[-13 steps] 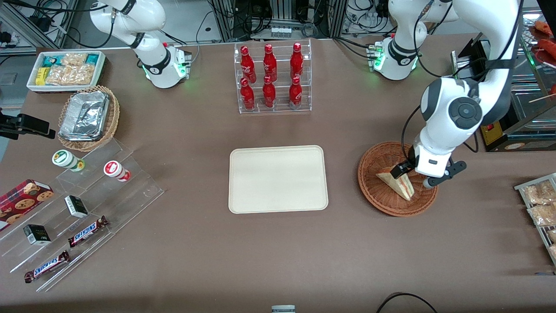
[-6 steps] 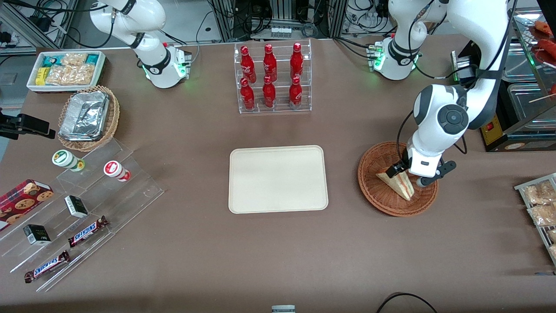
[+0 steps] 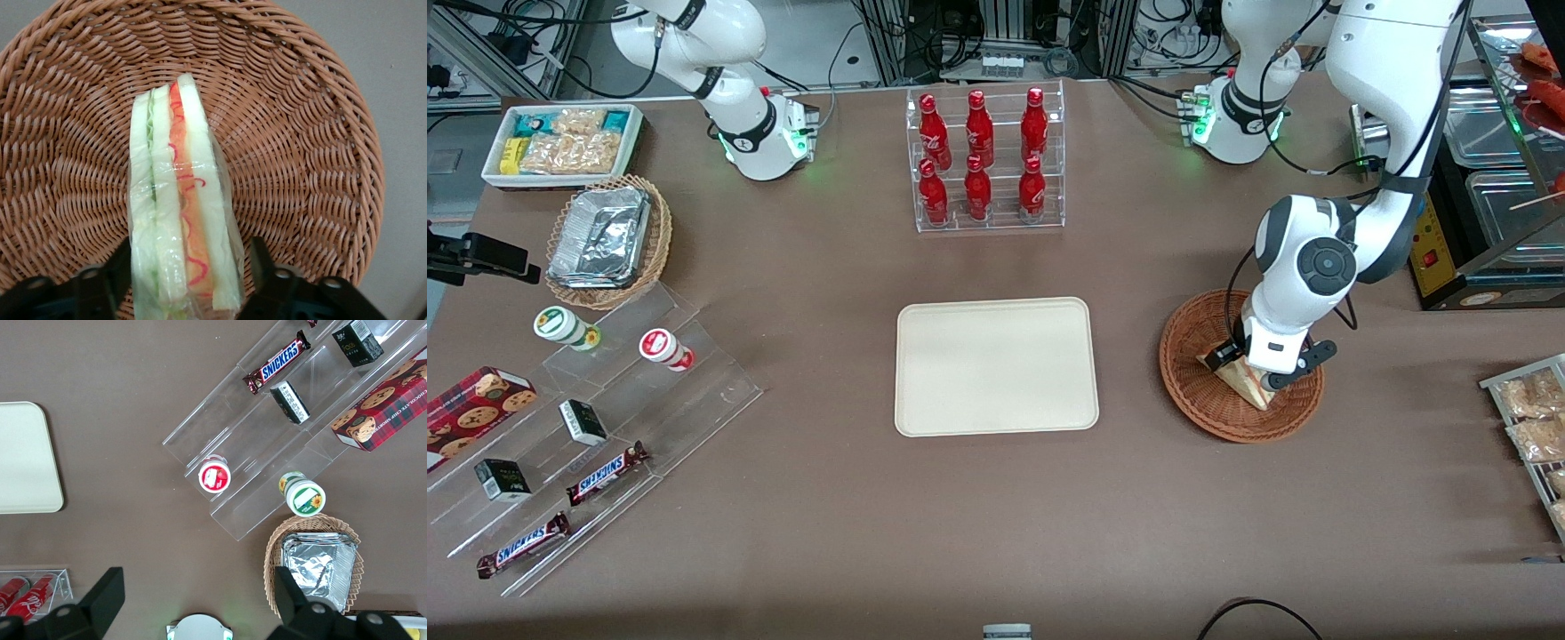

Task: Place sandwich from basket to tray
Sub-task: 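Lower the left gripper onto the sandwich and close on it, then lift the sandwich and carry it with the left gripper over the tray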

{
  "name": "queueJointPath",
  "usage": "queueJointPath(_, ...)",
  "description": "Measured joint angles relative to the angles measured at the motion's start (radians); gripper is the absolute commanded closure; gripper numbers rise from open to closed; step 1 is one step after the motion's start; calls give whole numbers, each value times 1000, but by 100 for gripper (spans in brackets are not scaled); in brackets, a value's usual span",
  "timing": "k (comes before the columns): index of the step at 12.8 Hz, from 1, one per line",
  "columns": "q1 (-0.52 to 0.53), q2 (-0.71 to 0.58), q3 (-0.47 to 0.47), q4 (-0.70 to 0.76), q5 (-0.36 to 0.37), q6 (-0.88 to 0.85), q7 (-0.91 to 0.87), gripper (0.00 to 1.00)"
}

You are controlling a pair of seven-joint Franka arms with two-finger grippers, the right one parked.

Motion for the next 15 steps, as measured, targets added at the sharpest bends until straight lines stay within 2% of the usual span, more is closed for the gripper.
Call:
queueJointPath(5, 0, -29, 0, 14, 1, -10, 0, 100)
queueJointPath(8, -26, -104, -9, 106, 1, -193, 2, 100)
queueJointPath(11, -129, -115, -15, 286, 1, -379, -21, 100)
queueJointPath(15, -312, 20, -21, 485, 0, -420, -94, 100)
